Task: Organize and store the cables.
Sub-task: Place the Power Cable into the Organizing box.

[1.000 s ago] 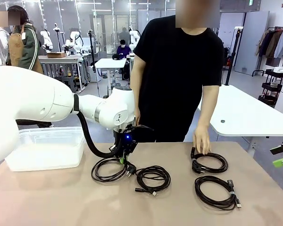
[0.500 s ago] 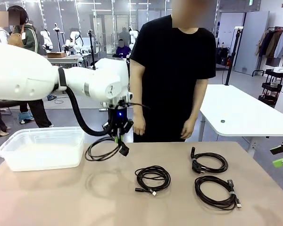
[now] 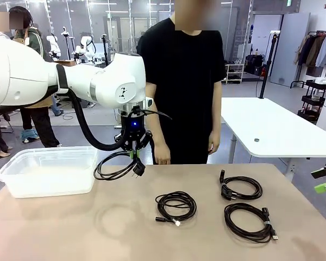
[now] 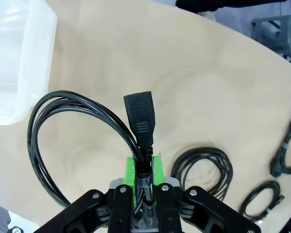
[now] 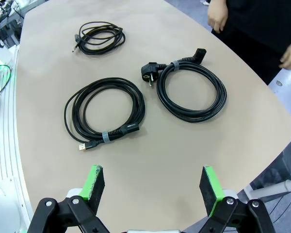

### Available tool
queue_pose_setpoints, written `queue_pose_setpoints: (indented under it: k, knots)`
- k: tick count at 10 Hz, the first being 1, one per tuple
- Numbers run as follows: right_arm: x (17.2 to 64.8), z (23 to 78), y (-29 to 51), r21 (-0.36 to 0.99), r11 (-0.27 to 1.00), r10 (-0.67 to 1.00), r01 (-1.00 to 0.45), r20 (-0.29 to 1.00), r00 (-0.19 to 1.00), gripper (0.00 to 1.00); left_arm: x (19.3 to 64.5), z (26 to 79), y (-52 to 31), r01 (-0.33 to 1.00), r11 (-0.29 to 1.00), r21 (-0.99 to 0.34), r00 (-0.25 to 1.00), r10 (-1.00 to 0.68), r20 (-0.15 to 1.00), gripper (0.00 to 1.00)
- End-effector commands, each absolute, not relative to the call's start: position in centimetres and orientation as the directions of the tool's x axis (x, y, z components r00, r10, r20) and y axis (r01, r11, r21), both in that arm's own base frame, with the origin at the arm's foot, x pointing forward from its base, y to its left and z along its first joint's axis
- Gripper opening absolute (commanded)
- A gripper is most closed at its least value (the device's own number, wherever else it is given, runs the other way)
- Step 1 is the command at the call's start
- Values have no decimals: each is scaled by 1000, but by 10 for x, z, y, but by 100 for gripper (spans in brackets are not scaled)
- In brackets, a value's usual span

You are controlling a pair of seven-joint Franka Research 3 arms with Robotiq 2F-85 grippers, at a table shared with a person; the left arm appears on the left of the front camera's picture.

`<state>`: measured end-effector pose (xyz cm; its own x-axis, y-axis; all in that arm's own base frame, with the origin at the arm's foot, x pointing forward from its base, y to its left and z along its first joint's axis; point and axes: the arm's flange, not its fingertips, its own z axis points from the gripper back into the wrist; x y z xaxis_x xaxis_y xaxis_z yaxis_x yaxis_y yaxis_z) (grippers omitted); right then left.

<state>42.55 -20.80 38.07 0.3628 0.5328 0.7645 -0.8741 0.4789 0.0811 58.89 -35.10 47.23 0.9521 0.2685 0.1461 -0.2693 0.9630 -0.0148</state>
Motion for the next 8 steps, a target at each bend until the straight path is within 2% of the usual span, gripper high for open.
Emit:
queue_pose_setpoints:
  k: [1,3,4,7,8]
  knots:
    - [428,383,-206,95,493,534,-865,752,387,100,595,473,-352,-290,957,-26,946,291,145,6]
    - [428,383,-206,95,493,534,-865,752,387,100,595,473,-352,-290,957,-26,946,291,145,6]
    - [428,383,-206,95,493,534,-865,752,387,100,595,467,-350,-274,962,-13,951,273,143,16]
    - [428,383,-206,95,493,534,-865,752,387,100,592,513,-303,-137,990,-9,983,137,124,16]
    - [428,383,-206,95,493,534,-865,752,387,100,593,525,-275,-152,988,-15,976,152,157,16]
